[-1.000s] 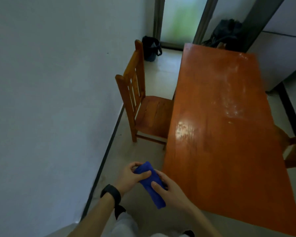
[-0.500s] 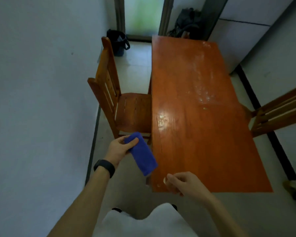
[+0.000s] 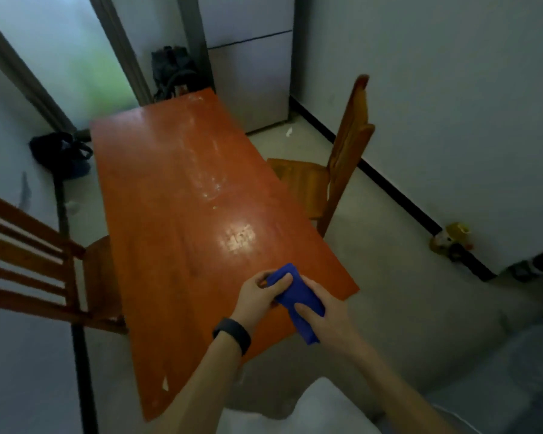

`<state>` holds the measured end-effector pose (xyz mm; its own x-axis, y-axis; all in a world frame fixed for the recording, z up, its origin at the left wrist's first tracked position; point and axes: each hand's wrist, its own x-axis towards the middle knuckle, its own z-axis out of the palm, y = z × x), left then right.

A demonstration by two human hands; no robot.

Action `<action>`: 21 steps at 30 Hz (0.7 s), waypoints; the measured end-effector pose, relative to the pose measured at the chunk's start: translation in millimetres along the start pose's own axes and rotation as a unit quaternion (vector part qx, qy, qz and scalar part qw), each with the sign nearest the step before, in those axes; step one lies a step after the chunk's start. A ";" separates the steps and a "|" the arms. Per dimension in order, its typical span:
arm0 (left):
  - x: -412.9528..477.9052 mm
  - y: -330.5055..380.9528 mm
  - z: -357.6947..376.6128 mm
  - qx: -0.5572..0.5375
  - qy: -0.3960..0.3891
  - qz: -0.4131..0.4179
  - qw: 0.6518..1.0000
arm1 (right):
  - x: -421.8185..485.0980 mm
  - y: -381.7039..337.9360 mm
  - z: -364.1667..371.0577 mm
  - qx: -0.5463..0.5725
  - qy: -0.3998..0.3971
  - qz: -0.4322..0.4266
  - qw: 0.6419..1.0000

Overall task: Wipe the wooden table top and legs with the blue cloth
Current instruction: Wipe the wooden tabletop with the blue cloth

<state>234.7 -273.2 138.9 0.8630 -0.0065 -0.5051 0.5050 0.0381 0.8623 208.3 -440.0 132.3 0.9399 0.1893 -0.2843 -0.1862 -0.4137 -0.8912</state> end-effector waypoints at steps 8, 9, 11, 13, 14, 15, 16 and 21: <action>57.9 13.5 168.6 -0.042 -0.163 -0.112 0.979 | 1.6 60.6 -169.0 0.096 0.088 0.074 0.989; 66.1 16.2 184.5 -0.041 -0.163 -0.115 0.979 | 2.2 71.1 -185.4 0.103 0.088 0.091 0.987; 83.8 22.4 217.8 -0.009 -0.166 -0.114 0.979 | 4.8 87.6 -214.8 0.118 0.089 0.109 0.983; 104.0 28.7 249.9 0.027 -0.182 -0.106 0.977 | 15.1 100.3 -243.2 0.092 0.103 0.111 0.984; 116.4 32.9 267.0 0.039 -0.190 -0.099 0.976 | 23.2 105.1 -257.5 0.067 0.109 0.105 0.986; 129.8 37.9 284.4 0.049 -0.198 -0.091 0.975 | 32.8 107.7 -272.8 0.040 0.113 0.101 0.988; 144.5 43.1 301.5 0.057 -0.204 -0.085 0.974 | 44.5 111.1 -288.4 0.013 0.120 0.101 0.988; 238.5 78.7 384.5 0.089 -0.235 -0.083 0.964 | 116.9 128.2 -377.1 -0.121 0.165 0.101 0.974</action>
<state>485.5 -656.0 100.2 0.6599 -0.4511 -0.6008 0.5946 -0.1752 0.7847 402.2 -806.7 118.2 0.9391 -0.1976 -0.2813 -0.3421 -0.6175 -0.7083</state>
